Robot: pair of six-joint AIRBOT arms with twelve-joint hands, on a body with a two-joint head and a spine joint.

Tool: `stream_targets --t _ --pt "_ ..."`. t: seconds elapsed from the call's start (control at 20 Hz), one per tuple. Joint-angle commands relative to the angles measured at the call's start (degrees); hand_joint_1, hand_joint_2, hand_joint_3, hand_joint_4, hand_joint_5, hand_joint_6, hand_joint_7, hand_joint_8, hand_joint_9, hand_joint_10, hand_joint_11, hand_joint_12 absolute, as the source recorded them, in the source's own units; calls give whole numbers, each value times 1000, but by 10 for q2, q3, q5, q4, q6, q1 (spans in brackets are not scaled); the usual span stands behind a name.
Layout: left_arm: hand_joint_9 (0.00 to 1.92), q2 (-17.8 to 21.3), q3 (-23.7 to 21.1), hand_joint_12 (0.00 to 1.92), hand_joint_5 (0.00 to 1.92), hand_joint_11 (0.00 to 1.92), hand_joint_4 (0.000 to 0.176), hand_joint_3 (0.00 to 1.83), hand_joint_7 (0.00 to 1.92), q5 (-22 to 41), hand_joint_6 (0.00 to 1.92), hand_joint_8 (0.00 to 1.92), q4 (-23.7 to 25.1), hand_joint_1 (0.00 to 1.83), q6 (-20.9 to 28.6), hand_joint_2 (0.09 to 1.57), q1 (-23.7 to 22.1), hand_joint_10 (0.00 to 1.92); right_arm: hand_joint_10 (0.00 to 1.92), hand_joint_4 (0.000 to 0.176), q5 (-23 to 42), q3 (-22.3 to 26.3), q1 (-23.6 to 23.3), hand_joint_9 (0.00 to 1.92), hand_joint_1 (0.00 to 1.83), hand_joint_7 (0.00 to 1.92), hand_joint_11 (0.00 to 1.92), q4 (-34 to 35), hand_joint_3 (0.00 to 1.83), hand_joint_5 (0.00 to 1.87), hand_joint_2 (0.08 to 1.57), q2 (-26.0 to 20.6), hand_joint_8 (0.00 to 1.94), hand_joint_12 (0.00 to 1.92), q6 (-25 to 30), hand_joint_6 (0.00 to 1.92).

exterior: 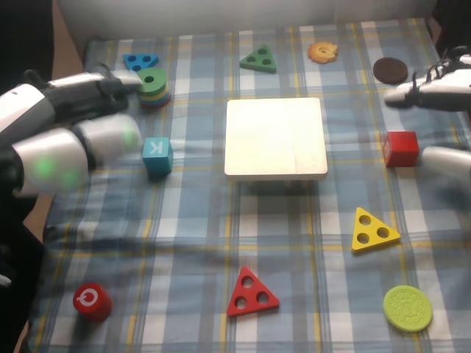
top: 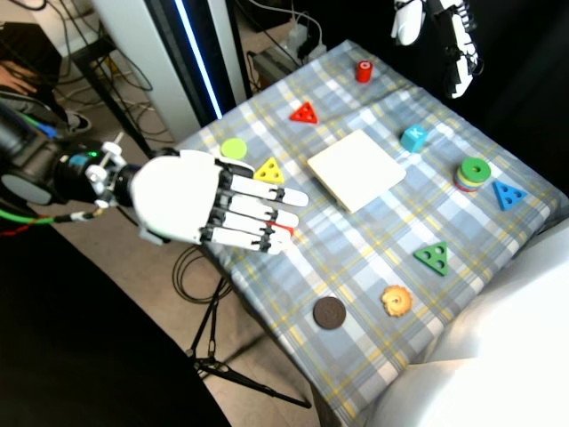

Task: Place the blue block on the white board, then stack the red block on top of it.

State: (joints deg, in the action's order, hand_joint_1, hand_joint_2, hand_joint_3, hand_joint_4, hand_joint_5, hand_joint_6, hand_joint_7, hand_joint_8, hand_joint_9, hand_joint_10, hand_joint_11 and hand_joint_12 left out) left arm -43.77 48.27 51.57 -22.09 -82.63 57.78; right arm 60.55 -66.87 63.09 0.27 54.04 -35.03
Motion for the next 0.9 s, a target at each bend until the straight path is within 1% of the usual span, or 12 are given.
stream_targets --t 0.0,0.05,0.1,0.15,0.2,0.25,0.35,0.45,0.5,0.7,0.75,0.85 --pt "441 1 3 483 509 65 134 0 516 60 2 1 2 666 -4 1083 -7 9 5 20 67 1 -8 422 477 505 191 9 3 540 1402 -1 0 513 1 0" --pt "421 -1 1 471 472 42 118 0 479 55 1 0 -17 726 -45 1046 -11 2 3 23 67 2 -11 422 492 505 195 6 0 538 1401 -1 0 511 1 0" --pt "396 -4 -2 430 386 8 138 0 426 46 0 0 -44 727 -112 1021 -19 0 6 18 68 5 -13 437 541 508 206 2 0 545 1398 -1 1 515 1 2" --pt "376 -12 -4 392 347 1 146 0 397 32 0 0 -73 728 -187 1002 -28 0 10 5 76 8 -15 457 577 520 221 -7 0 558 1389 -1 4 525 4 5" --pt "335 -19 -3 315 274 0 165 0 346 20 0 0 -87 723 -232 979 -36 0 10 1 80 11 -16 470 597 528 229 -11 0 567 1384 -3 4 533 4 5" --pt "291 -25 0 219 222 0 174 0 307 12 1 1 -100 713 -264 968 -43 0 6 0 87 14 -17 467 586 529 222 -17 0 564 1386 -7 3 529 4 2" --pt "272 -36 16 159 221 0 170 0 304 -2 7 4 -117 711 -287 962 -56 1 3 0 100 19 -18 465 592 526 217 -25 1 560 1391 -11 1 525 9 0" --pt "273 -48 40 122 234 0 176 0 325 -25 5 6 -125 716 -291 965 -74 1 9 0 108 20 -18 488 604 535 237 -30 0 571 1387 -12 3 527 16 3" --pt "261 -55 50 117 257 0 168 0 325 -39 12 4 -132 727 -305 964 -87 0 11 0 112 21 -18 496 604 538 246 -32 0 579 1383 -12 3 528 17 6" --pt "233 -87 72 103 338 0 170 0 328 -79 13 1 -177 768 -444 961 -123 0 7 0 122 22 -18 516 616 556 266 -36 0 599 1378 -12 4 536 18 5" --pt "236 -93 75 103 377 8 163 0 337 -86 18 4 -181 804 -463 959 -127 2 9 0 122 22 -18 524 613 564 274 -36 0 602 1380 -12 6 543 18 5" --pt "254 -102 79 110 418 18 166 0 350 -98 11 3 -187 795 -488 955 -133 3 8 0 122 22 -18 528 628 569 275 -35 1 602 1383 -13 5 547 19 3"
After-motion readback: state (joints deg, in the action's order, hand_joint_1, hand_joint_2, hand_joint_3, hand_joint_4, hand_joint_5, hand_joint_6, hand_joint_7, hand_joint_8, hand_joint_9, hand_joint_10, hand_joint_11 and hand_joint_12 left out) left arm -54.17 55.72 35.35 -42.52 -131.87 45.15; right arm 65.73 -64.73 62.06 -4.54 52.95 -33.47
